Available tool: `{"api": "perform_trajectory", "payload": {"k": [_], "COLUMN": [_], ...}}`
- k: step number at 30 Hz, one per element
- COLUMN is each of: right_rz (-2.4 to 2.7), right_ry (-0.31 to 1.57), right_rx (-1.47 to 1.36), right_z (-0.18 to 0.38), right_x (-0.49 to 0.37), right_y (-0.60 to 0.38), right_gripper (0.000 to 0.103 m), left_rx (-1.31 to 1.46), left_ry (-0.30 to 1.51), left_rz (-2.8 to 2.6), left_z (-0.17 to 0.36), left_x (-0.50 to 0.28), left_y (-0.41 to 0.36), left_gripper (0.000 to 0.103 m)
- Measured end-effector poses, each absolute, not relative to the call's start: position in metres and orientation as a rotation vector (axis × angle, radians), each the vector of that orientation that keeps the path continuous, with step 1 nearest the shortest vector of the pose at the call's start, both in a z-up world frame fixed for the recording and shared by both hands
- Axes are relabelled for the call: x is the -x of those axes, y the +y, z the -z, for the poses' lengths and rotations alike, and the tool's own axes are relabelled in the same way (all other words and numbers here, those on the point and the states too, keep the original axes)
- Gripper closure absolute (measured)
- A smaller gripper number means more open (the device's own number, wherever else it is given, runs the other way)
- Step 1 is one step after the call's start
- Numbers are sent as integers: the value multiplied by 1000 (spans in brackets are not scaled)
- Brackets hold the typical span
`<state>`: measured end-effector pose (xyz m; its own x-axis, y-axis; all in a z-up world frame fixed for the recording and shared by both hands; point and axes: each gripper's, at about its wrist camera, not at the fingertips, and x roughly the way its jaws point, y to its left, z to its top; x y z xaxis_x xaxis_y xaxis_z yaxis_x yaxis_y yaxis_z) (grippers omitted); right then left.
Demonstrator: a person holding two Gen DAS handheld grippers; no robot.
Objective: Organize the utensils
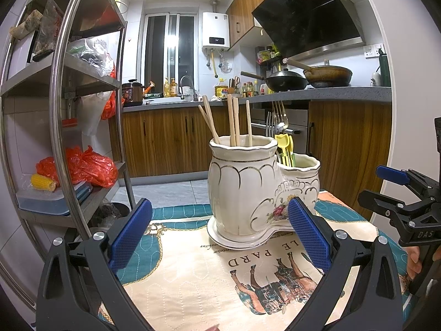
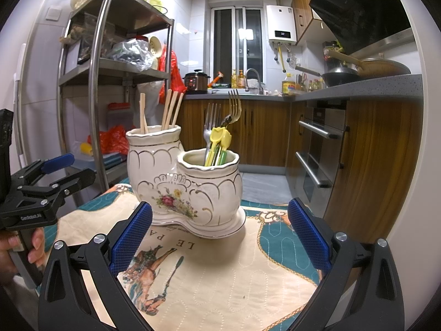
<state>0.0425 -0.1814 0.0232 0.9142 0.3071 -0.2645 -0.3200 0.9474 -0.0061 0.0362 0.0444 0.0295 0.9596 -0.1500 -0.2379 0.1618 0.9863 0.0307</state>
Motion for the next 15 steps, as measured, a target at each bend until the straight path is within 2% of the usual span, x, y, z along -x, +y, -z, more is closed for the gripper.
{"api": "perform_trajectory", "payload": {"k": [15], "right_rz": [-323], "right_ry": [264], "right_rx": [49], "right_z": [-23], "right_x": [-43], "right_y": [-182], "right_gripper": [5], "left_rx": [-47], "left_ry": [239], "left_rz": [146], "left_z": [-30], "left_x": [-36], "left_y": [47], "left_gripper": [6]}}
